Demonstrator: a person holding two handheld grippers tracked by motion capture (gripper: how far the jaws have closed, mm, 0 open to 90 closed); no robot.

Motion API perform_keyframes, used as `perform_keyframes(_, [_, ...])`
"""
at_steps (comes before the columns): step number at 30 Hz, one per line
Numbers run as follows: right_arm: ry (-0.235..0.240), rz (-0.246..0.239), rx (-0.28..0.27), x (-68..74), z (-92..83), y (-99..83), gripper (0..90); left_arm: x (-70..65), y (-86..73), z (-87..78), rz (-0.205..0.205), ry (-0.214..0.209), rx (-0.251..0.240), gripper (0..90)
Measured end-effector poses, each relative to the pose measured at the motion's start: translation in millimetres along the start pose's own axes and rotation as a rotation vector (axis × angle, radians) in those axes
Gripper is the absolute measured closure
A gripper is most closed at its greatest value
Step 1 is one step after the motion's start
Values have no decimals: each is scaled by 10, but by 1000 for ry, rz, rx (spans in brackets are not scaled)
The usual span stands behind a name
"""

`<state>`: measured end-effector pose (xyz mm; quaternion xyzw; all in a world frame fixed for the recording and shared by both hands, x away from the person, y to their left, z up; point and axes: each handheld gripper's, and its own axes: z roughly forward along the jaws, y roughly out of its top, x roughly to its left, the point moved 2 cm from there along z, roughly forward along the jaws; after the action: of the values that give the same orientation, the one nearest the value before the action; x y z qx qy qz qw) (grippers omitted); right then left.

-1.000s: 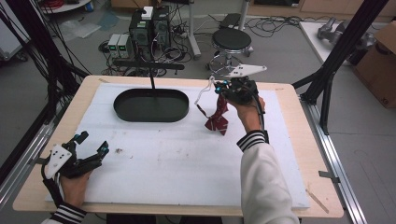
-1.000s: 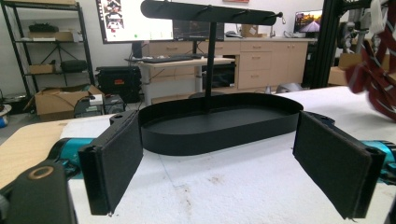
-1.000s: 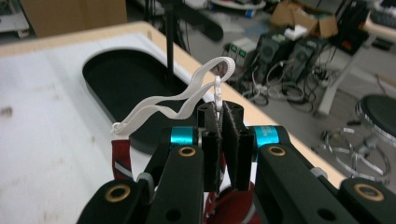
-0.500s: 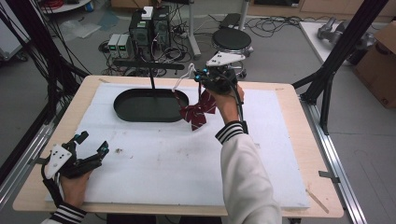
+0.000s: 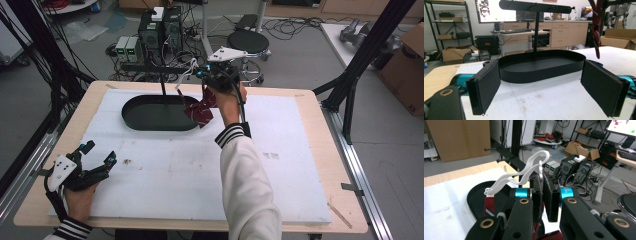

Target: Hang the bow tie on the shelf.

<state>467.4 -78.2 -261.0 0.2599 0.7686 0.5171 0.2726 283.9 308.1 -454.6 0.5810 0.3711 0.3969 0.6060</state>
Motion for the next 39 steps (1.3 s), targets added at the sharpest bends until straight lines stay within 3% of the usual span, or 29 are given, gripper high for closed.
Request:
perform_keyframes(8, [-18,13,-2,32,228,35,860,1,0,5,-6,0,1,165])
perform_keyframes(19, [-69,41,-48,-40,491,74,860,5,1,1,-6,-2,6,168])
perform_keyframes(23, [-67,76,-43,-81,586,-5,859,6,0,3,-5,-2,4,168])
perform_keyframes(29, [-84,73,-4,-102,689,-128,858,7,0,2,-5,-2,6,168])
perform_keyframes(39, [-102,100,56,-175,691,-396,857,8,0,1,-5,-2,5,168])
